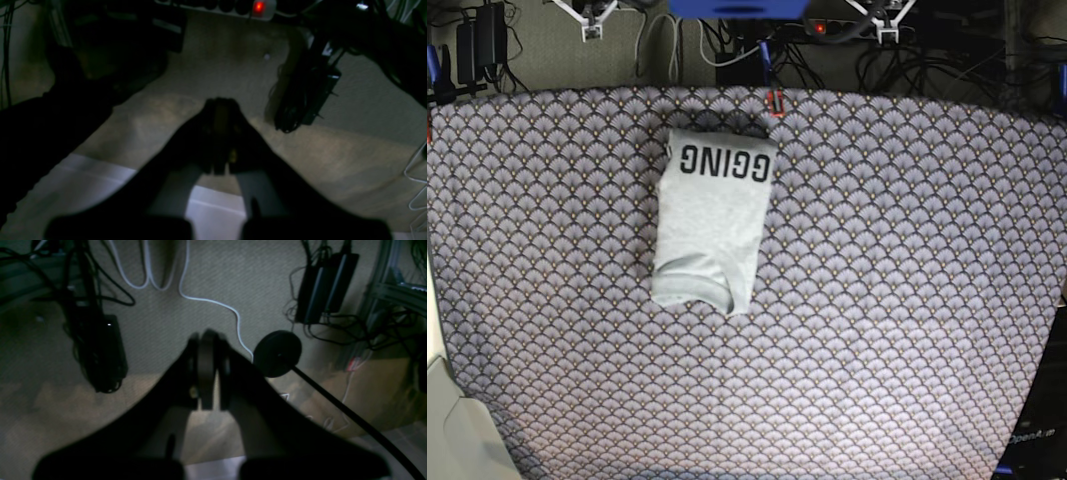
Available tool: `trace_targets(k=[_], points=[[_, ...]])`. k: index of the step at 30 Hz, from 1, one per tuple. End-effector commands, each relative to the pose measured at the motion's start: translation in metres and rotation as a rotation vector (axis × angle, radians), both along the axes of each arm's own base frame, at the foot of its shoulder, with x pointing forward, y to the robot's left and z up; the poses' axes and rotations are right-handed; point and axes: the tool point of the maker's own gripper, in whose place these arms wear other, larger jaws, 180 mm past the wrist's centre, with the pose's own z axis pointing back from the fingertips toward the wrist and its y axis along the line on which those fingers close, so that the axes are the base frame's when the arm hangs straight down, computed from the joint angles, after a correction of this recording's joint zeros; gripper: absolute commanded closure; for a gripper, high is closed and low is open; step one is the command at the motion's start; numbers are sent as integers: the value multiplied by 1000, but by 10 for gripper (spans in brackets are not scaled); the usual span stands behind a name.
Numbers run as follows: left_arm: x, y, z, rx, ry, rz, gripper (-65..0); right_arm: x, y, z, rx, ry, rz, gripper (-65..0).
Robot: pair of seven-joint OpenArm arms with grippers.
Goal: Fold the T-shirt properly
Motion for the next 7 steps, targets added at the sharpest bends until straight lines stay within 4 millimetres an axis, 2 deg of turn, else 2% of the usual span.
trace_targets(k=[1, 7], points=[[0, 3, 0, 8, 1, 0, -5, -1, -10, 3, -23, -10, -2, 0], [0, 3, 0, 9, -1, 3, -5, 6, -11, 5, -23, -47, 8, 0]])
